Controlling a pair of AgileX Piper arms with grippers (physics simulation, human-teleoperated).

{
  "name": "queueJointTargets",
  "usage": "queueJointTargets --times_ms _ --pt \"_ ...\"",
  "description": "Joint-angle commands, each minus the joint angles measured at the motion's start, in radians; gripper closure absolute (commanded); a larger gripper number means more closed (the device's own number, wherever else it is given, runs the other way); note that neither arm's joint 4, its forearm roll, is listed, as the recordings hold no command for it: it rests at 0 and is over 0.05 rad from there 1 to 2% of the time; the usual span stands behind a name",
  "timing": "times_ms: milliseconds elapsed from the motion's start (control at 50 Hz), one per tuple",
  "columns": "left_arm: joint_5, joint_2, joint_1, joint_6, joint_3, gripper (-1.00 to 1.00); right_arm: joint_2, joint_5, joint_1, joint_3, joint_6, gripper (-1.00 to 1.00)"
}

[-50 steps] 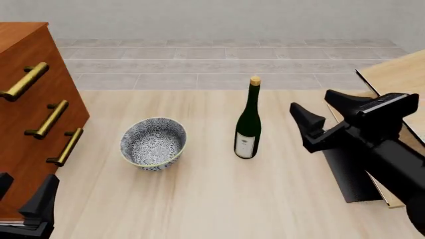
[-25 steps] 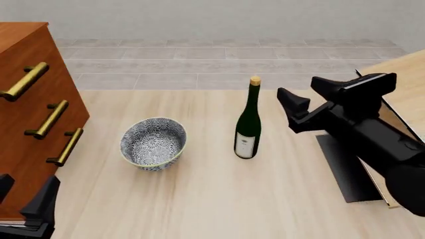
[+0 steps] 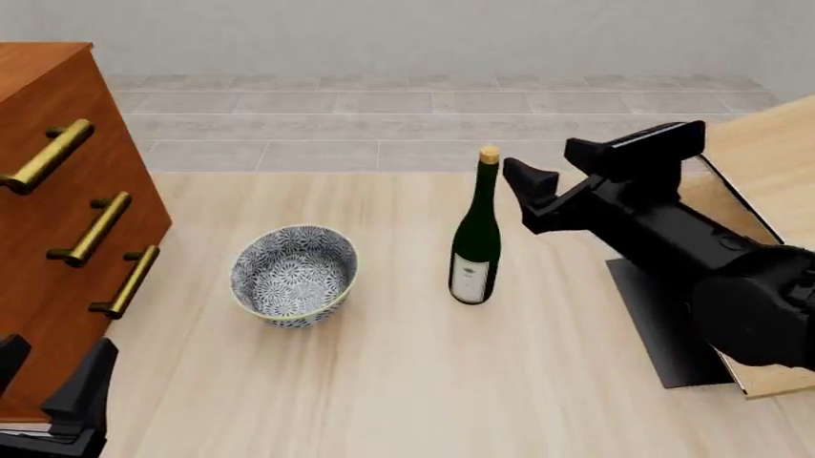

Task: Put the wine bottle on the wine rack.

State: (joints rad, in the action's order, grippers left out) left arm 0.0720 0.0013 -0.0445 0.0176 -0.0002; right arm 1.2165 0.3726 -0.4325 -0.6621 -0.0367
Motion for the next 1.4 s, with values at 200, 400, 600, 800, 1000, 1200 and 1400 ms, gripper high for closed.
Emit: queueJointTargets --times_ms 200,400,600,800,1000,1200,1400 --pt "0.001 0.0 0.004 0.001 0.0 -1.0 0.094 0.019 -0.028 -0.065 -0.001 -1.0" --pt "0.0 0.0 0.008 0.001 0.0 -1.0 0.128 0.03 -0.036 -0.08 0.001 -1.0" --pt "0.004 -0.001 0.012 0.002 0.0 -1.0 0.167 0.041 -0.037 -0.096 -0.007 -1.0" --pt "0.002 -0.001 0.011 0.004 0.0 -1.0 0.199 0.048 -0.033 -0.118 -0.012 -1.0" --pt "0.004 -0.001 0.014 0.004 0.0 -1.0 0.242 0.057 -0.032 -0.14 -0.006 -1.0" --pt "0.004 -0.001 0.018 0.003 0.0 -1.0 0.283 0.07 -0.028 -0.155 0.001 -1.0" --pt "0.005 -0.001 0.017 0.001 0.0 -1.0 0.317 0.077 -0.021 -0.169 0.005 -1.0"
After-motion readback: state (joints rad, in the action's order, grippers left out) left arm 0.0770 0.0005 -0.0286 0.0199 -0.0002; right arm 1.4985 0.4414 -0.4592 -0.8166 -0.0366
